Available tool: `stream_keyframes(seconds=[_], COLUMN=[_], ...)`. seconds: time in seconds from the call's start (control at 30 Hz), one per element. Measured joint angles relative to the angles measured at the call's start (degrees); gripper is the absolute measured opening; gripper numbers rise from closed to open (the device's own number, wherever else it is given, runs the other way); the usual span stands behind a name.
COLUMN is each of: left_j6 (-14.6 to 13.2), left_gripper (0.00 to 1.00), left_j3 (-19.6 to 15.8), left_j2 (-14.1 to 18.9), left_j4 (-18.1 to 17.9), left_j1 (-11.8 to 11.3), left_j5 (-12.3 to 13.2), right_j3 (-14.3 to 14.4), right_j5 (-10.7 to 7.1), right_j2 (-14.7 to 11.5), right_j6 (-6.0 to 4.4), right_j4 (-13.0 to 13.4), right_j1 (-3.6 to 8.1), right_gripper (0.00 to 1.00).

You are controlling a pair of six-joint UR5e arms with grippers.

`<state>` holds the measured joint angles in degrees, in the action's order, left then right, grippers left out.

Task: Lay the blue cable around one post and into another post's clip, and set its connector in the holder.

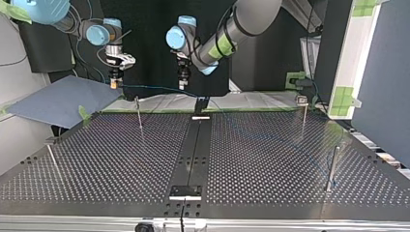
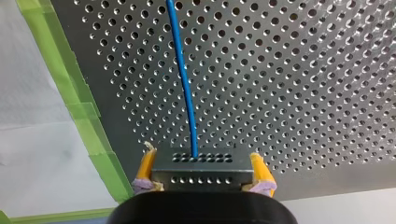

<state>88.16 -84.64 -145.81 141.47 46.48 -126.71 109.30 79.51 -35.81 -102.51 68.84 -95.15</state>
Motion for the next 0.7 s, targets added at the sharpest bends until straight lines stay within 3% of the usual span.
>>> stream_keyframes(seconds=[0.27, 0.7], left_j6=[-1.64, -1.66], left_gripper=[1.00, 1.00], left_j3=[0.07, 0.13], left_j2=[-0.02, -0.01], left_j4=[-1.05, -1.12], left_j1=[-1.57, -3.59], left_j5=[0.18, 1.70], right_j3=[0.00, 0.00], right_j5=[-0.04, -0.06], right_j2=[-0.01, 0.00], right_j6=[0.11, 1.09], right_j4=[-0.15, -1.15], right_j1=[-0.19, -0.66], right_gripper=[0.00, 0.00])
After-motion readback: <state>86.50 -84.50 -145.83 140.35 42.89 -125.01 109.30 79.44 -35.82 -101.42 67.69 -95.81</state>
